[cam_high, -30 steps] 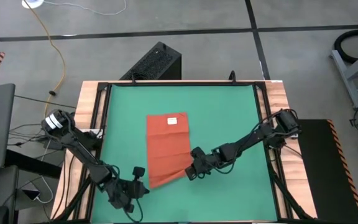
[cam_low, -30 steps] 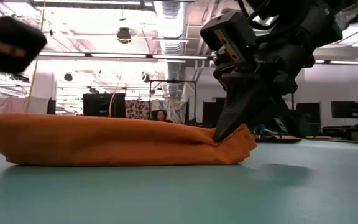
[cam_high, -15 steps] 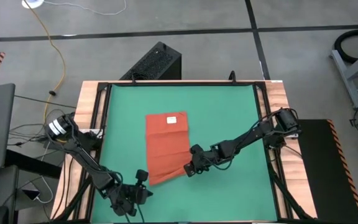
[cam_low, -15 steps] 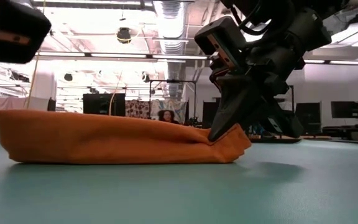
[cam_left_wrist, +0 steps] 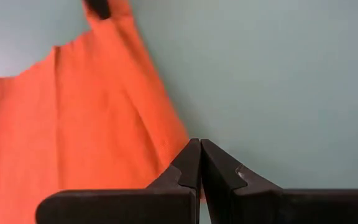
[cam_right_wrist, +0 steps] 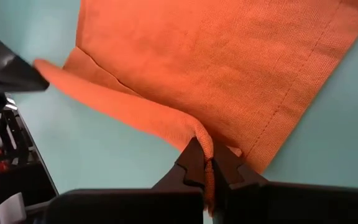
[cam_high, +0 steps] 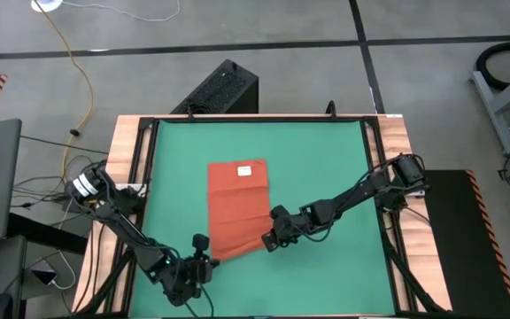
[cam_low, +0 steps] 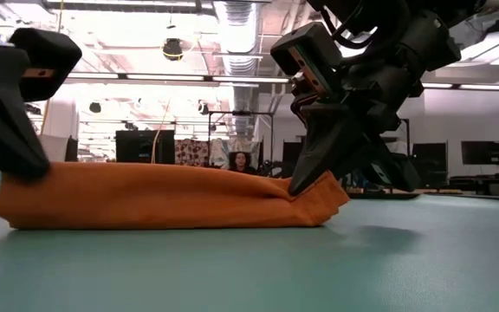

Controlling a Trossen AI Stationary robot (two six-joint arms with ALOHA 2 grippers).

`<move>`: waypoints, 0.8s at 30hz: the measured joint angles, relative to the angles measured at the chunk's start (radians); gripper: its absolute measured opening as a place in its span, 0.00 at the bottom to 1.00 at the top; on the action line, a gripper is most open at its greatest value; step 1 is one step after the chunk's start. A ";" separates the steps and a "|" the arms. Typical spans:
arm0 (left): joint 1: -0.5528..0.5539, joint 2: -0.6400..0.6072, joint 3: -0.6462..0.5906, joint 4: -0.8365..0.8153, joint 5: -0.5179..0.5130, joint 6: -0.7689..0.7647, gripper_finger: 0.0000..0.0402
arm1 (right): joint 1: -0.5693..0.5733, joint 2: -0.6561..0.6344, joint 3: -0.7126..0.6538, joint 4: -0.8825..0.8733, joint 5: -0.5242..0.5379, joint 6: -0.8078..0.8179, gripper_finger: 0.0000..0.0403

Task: Roll towel
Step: Roll the orange towel

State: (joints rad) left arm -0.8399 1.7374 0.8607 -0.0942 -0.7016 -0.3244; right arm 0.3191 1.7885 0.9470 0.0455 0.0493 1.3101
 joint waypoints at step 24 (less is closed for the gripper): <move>0.009 -0.013 -0.116 -0.023 -0.118 -0.151 0.00 | 0.000 0.000 0.000 -0.001 0.029 -0.006 0.05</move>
State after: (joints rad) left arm -0.8312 1.7246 0.7448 -0.1176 -0.8194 -0.4752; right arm 0.3195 1.7885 0.9470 0.0447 0.0780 1.3038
